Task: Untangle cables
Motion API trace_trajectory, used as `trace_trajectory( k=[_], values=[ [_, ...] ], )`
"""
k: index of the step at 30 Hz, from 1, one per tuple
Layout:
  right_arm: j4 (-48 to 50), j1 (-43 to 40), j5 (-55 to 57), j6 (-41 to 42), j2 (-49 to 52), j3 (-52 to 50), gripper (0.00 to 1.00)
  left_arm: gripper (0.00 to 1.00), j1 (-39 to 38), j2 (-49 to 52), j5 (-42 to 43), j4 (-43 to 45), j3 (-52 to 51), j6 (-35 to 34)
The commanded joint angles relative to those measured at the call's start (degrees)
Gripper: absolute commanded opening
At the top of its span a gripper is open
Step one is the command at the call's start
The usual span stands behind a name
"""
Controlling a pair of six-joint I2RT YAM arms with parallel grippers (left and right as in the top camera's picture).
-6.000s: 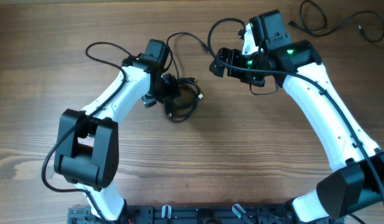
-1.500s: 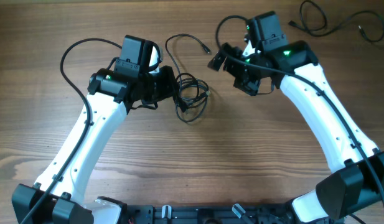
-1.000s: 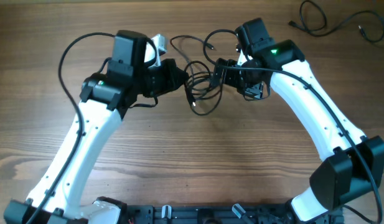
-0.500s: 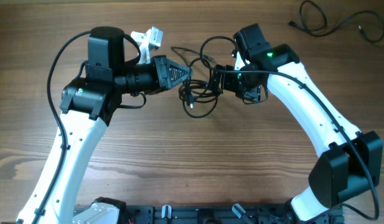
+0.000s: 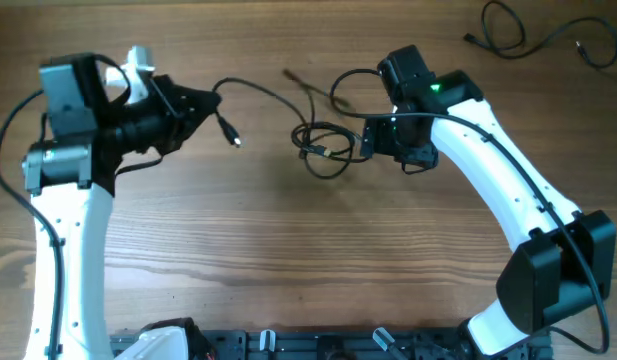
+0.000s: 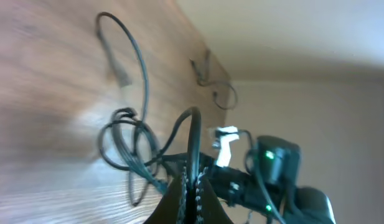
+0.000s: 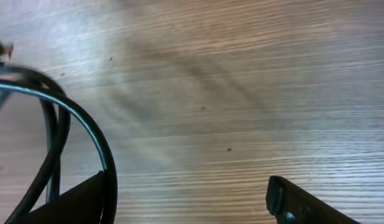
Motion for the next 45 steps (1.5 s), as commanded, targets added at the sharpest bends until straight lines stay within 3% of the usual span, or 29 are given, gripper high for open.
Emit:
trace_trajectory(
  k=[1, 4, 5, 9, 11, 14, 15, 16, 18, 20, 22, 24, 28, 35, 40, 45],
  values=[
    [0.0, -1.6, 3.4, 3.0, 1.0, -0.2, 0.84, 0.04, 3.3, -1.3, -8.3, -5.5, 0.2, 3.8],
    [0.1, -1.8, 4.0, 4.9, 1.0, -0.2, 0.86, 0.04, 3.5, -1.3, -14.6, -9.3, 0.2, 3.7],
    [-0.8, -1.8, 7.0, 9.9, 1.0, -0.2, 0.88, 0.04, 3.5, -1.3, -17.9, -10.5, 0.2, 3.6],
    [-1.3, -1.8, 11.4, 16.3, 1.0, -0.2, 0.88, 0.04, 3.5, -1.3, -35.7, -16.0, 0.2, 3.5],
    [-0.6, -1.8, 11.2, 16.0, 1.0, -0.2, 0.71, 0.04, 3.5, -1.3, -40.2, -18.0, 0.2, 3.5],
    [1.9, -1.8, 5.3, 11.0, 1.0, -0.2, 0.20, 0.04, 3.5, -1.2, -41.3, -19.5, 0.1, 3.5],
    [2.8, -1.8, 2.5, 9.1, 1.0, -0.2, 0.20, 0.04, 3.4, -1.1, -41.0, -19.6, 0.1, 3.5],
    [3.9, -1.8, -1.1, 6.7, 1.0, -0.2, 0.26, 0.04, 3.3, -1.0, -40.2, -19.8, 0.1, 3.5],
    [7.1, -1.8, -12.0, 0.3, 1.0, -0.2, 0.50, 0.04, 2.3, -1.0, -36.3, -19.8, 0.1, 4.1],
    [9.6, -1.8, -22.1, -3.8, 1.0, -0.2, 0.65, 0.04, 0.6, -1.0, -28.4, -18.5, 0.1, 10.1],
    [11.6, -1.8, -27.3, -4.0, 1.0, -0.2, 0.74, 0.04, -2.8, -1.0, -10.9, -13.5, 0.1, 19.3],
    [11.8, -1.8, -27.3, -4.0, 1.0, -0.2, 0.80, 0.04, -5.7, -1.1, 1.5, -6.3, 0.8, 18.5],
    [11.6, -1.8, -27.3, -4.0, 1.0, -0.2, 0.81, 0.04, -9.2, -1.4, 6.8, 7.0, 6.4, 3.4],
    [11.9, -1.8, -23.6, -3.9, 1.0, -0.2, 0.82, 0.04, -12.7, -3.5, 7.7, 22.5, 14.1, -13.3],
    [4.6, -1.8, 3.2, 4.5, 1.1, -0.2, 0.82, 0.04, -12.8, -7.0, 7.7, 31.5, 14.7, -21.0],
    [2.3, -2.8, 6.7, 7.8, 1.6, -0.2, 0.81, 0.04, -12.6, -10.1, 7.7, 37.4, 14.7, -25.2]
  ],
)
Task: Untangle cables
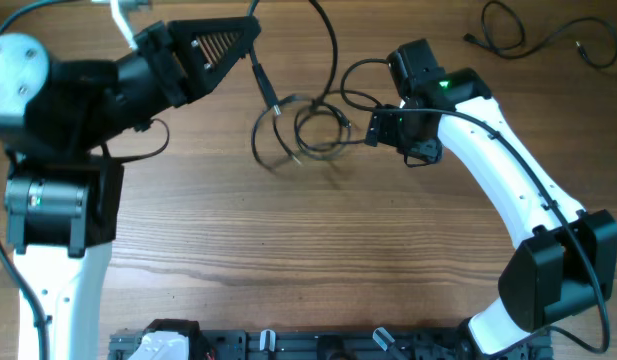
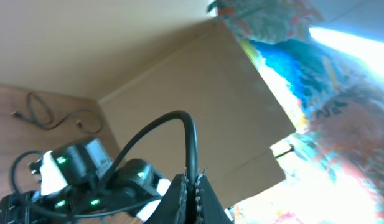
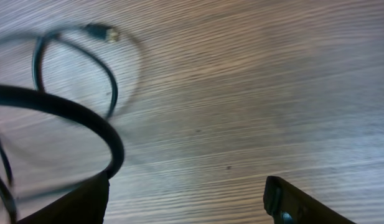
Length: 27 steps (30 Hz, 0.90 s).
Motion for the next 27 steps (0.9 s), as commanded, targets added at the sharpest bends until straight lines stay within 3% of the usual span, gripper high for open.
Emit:
trace_trajectory(
  k=[1, 5, 9, 11, 13, 16, 18, 20, 22, 27],
  values=[
    [-1.2, -1.6, 5.7, 4.3, 1.6, -0.1, 0.81, 0.04, 0.2, -3.3, 0.9, 6.2, 1.4, -3.8],
    [-4.8, -5.3, 10.3, 7.3, 1.6, -0.1, 0.79, 0.04, 4.9, -4.9, 0.9, -0.2, 1.4, -3.5],
    [-7.4, -11.3, 11.0, 6.9, 1.6, -0.1, 0.79, 0.04, 9.9, -3.6, -4.1, -18.6, 1.4, 3.8],
    [-7.4, -13.6, 6.4, 1.8, 1.6, -0.1, 0.79, 0.04, 10.8, -2.4, -9.1, -26.9, 1.4, 7.6],
    [-4.4, -13.9, -6.2, -10.8, 1.6, -0.1, 0.81, 0.04, 10.1, -0.7, -9.2, -30.9, 1.4, 8.7],
    [0.3, -13.0, -33.7, -28.2, 1.6, -0.1, 0.90, 0.04, 6.4, 0.6, -6.8, -27.8, 1.4, 7.8],
    [3.0, -11.6, -41.4, -30.7, 1.6, -0.1, 0.93, 0.04, 3.8, 0.5, -6.6, -22.4, 1.4, 2.8],
    [4.9, -8.3, -41.7, -30.7, 1.6, -0.1, 0.93, 0.04, 1.6, 0.5, -6.6, -15.2, 1.4, -2.3],
    [6.0, -3.9, -41.5, -30.6, 1.6, -0.1, 0.91, 0.04, 0.0, 0.5, -7.9, -11.8, 1.4, -2.5],
    [9.2, 3.1, -31.4, -18.8, 1.7, -0.1, 0.89, 0.04, -0.1, 0.7, -14.6, -20.7, 1.4, -1.8]
  ],
)
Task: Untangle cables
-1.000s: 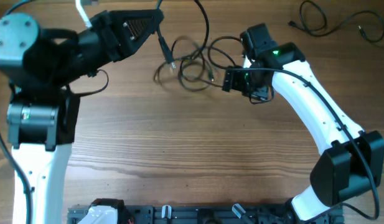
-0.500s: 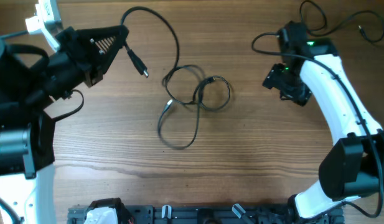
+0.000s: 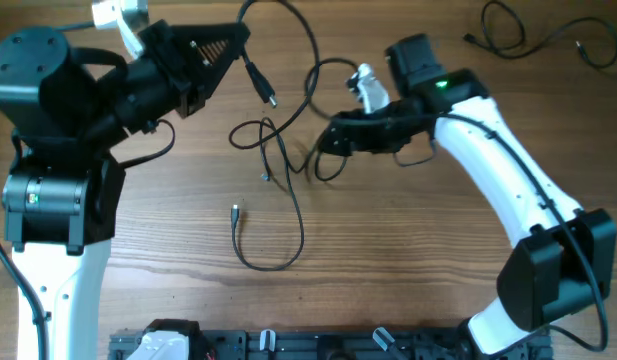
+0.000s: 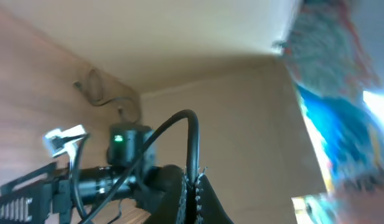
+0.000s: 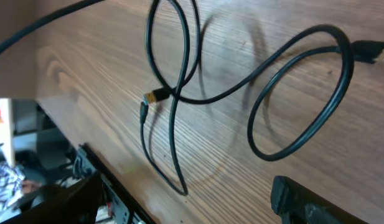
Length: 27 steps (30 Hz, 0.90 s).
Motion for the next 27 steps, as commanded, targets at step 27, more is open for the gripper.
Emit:
trace_trajectory(
  k=[27],
  values=[
    [23.1, 12.1, 2.5, 11.1, 13.5, -0.1, 0.64, 0.04, -0.2, -0.3, -6.1, -9.7, 0.3, -0.6]
  ],
)
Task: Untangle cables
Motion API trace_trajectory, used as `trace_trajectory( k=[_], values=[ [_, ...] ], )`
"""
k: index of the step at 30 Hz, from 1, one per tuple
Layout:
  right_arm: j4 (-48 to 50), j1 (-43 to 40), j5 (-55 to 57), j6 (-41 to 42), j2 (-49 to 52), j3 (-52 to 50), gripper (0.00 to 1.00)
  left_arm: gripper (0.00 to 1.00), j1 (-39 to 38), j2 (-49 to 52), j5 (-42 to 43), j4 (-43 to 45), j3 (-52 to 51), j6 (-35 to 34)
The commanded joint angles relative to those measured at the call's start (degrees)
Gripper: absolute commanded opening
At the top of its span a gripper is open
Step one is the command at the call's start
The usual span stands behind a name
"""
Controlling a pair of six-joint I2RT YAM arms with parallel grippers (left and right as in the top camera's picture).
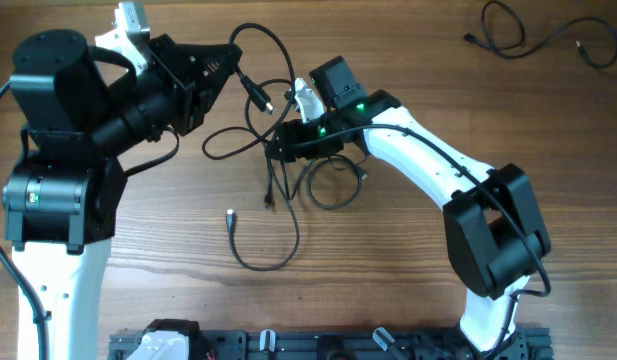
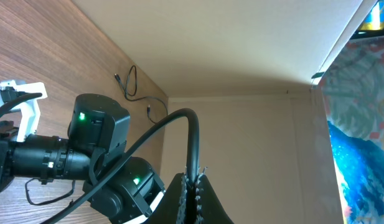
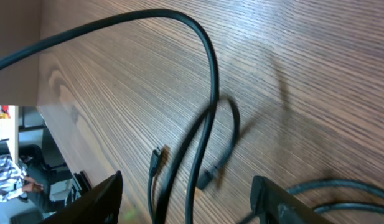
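My left gripper (image 1: 226, 58) is raised at the left and shut on a black cable (image 1: 291, 52), which arcs up and right; in the left wrist view the cable (image 2: 193, 140) rises out of the shut left gripper (image 2: 193, 180). Its plug (image 1: 259, 98) hangs free. My right gripper (image 1: 275, 147) reaches left over the table, open, with two black strands (image 3: 207, 124) running between the right gripper's fingers (image 3: 190, 205). A small coil (image 1: 330, 186) lies below the right arm. A loose strand (image 1: 288, 245) curls toward the front and ends in a plug (image 1: 231, 216).
A second black cable (image 1: 533, 35) lies apart at the far right corner. A black rail (image 1: 318, 346) runs along the table's front edge. The left arm's column (image 1: 58, 250) stands at the left side.
My right gripper has moved left, from the middle of the tangle to just below the held cable's hanging plug. The coil now lies under the right arm. The left gripper has hardly moved.
First my left gripper held a cable end low at the left, and the right gripper sat open at a tight knot in the middle. Then the left gripper was raised with the cable. Later one strand lay loose toward the front, and now the tangle is spread wider.
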Motion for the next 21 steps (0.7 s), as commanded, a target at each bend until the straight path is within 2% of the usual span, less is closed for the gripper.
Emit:
trace_trajectory(
  k=[1, 3, 10, 11, 12, 14, 18, 21],
  values=[
    [0.4, 1.6, 4.7, 2.2, 0.5, -0.1, 0.59, 0.04, -0.2, -0.3, -0.3, 0.0, 0.3, 0.7],
    [0.4, 1.7, 5.4, 2.9, 0.5, -0.1, 0.49, 0.04, -0.2, -0.3, -0.3, -0.2, 0.3, 0.7],
    [-10.0, 1.7, 9.3, -0.8, 0.5, -0.1, 0.50, 0.04, -0.2, -0.3, -0.3, -1.2, 0.3, 0.8],
    [-10.7, 1.7, 9.3, -0.8, 0.5, 0.0, 0.34, 0.04, -0.2, -0.3, -0.3, -1.6, 0.3, 1.0],
    [-10.8, 1.7, 9.3, -0.6, 0.5, -0.1, 0.27, 0.04, -0.2, -0.3, -0.3, -1.8, 0.3, 1.0],
    [-10.7, 1.6, 9.3, -0.2, 0.5, 0.0, 0.04, 0.04, -0.2, -0.3, -1.9, -3.5, 0.3, 1.6],
    [-15.3, -4.4, 9.3, 1.2, -2.1, 4.1, 0.04, 0.08, -0.2, -0.3, -10.0, -10.3, 0.3, 4.9],
    [-21.1, -12.2, 9.3, -0.4, -8.1, 8.3, 0.04, 0.08, -0.2, -0.1, -10.4, -11.7, 0.3, 10.3]
  ],
)
